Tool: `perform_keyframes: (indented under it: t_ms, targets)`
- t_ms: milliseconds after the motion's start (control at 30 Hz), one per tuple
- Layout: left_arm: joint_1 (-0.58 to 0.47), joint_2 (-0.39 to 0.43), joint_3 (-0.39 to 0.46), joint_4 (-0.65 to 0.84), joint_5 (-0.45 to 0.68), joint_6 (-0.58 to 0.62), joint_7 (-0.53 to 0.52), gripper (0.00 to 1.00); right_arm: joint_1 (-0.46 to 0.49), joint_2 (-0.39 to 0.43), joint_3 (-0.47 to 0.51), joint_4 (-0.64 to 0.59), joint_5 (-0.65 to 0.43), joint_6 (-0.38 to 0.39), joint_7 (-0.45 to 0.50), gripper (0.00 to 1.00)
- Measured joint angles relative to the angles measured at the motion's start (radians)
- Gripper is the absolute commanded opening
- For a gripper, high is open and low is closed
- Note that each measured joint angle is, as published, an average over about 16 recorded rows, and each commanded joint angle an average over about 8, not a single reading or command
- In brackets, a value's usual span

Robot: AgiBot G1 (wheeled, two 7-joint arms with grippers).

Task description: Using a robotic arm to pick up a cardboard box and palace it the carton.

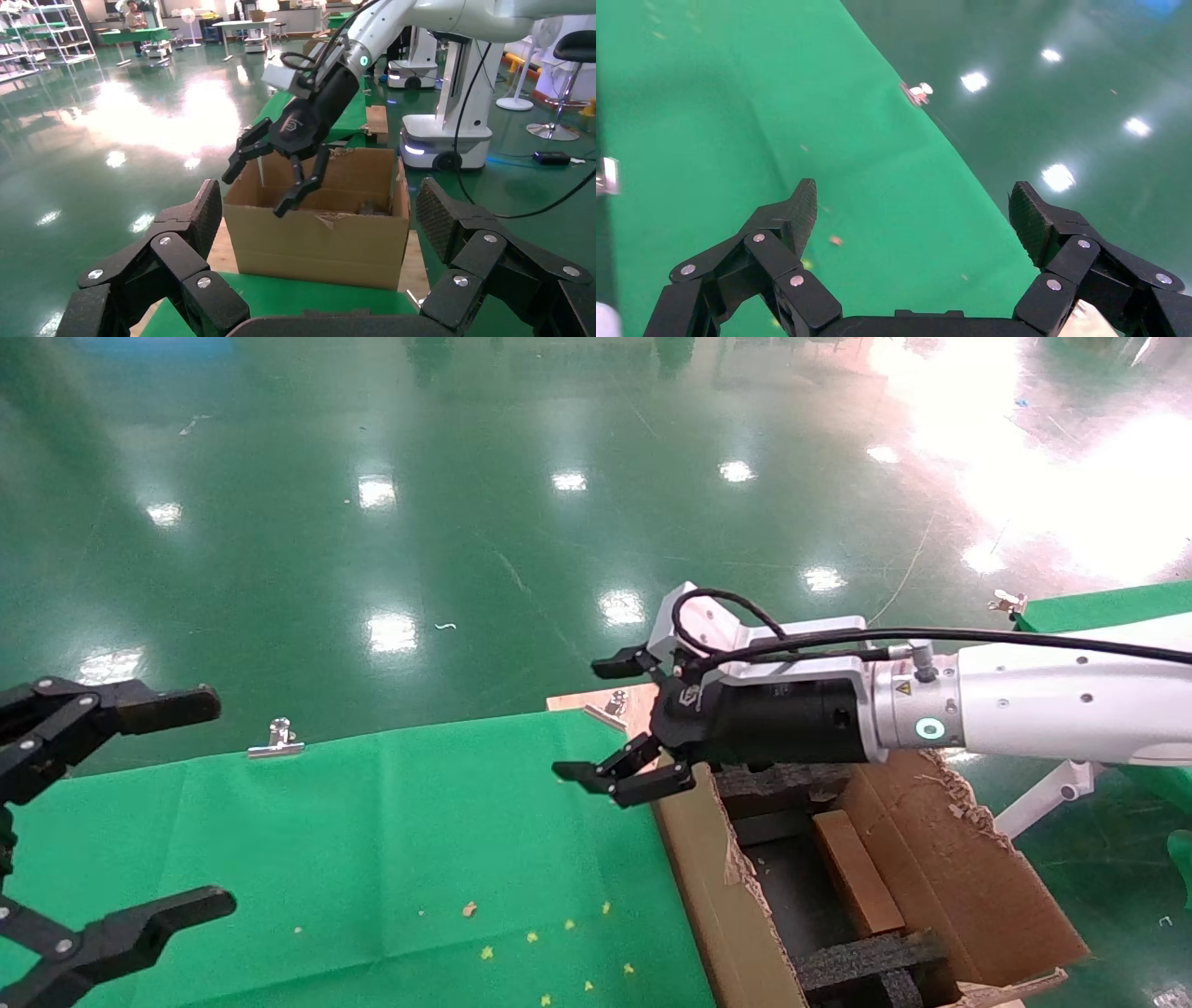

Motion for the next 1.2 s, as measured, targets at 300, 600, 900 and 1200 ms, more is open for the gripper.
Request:
perform_keyframes:
  t_ms: [300,600,900,1200]
  targets:
    - [0.0,0.0,0.0,0.0,0.0,0.0,0.0,1.0,-0.088,-0.013,0.15,-0.009,0.115,-0.132,-0.062,1.0]
    - [0.0,0.0,0.0,0.0,0.0,0.0,0.0,1.0,-0.173,-0.025,0.296,-0.018,0.226,-0.26,-0.123,1.0]
    - [0.0,0.0,0.0,0.0,0.0,0.0,0.0,1.0,-0.253,-0.036,0.432,-0.026,0.329,-0.38,-0.179,1.0]
    - [0.0,0.0,0.0,0.0,0.0,0.0,0.0,1.0,-0.301,-0.043,0.512,-0.031,0.392,-0.451,-0.21,1.0]
